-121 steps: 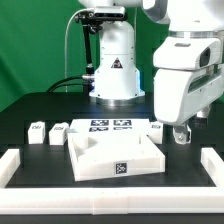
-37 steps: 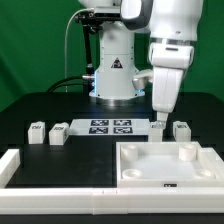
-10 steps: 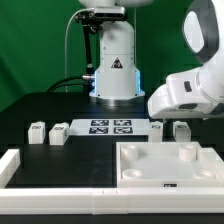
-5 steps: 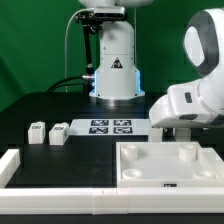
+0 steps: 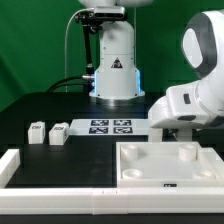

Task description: Assemble one leg

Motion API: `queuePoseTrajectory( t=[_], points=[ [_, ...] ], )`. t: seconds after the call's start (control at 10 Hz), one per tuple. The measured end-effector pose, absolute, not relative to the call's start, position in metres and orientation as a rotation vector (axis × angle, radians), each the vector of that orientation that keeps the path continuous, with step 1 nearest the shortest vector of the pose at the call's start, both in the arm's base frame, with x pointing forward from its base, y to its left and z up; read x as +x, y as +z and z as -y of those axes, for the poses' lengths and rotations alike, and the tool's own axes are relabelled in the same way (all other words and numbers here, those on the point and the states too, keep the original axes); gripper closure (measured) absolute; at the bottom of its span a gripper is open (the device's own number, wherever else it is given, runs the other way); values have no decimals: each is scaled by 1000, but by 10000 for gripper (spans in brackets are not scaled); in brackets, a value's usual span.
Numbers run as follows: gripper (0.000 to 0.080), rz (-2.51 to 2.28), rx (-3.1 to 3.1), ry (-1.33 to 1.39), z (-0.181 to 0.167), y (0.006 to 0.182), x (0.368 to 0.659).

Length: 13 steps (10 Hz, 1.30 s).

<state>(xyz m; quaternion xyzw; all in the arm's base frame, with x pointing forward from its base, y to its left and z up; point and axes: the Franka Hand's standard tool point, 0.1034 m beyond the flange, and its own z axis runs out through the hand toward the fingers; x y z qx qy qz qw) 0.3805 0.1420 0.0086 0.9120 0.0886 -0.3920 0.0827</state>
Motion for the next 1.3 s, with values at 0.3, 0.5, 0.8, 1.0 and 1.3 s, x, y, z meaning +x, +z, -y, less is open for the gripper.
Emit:
queuePoseTrajectory(
  t=[0.3,0.5,0.8,1.0,1.3],
  points=[
    [511,-265,2723,-1170,-142,9,380],
    [511,-265,2723,-1170,-142,9,380],
    [509,-264,2724,-1169,-142,10,381],
    [509,-242,2668,-1252,-136,50,393],
    [509,-187,2716,-1172,-133,68,408]
  ],
)
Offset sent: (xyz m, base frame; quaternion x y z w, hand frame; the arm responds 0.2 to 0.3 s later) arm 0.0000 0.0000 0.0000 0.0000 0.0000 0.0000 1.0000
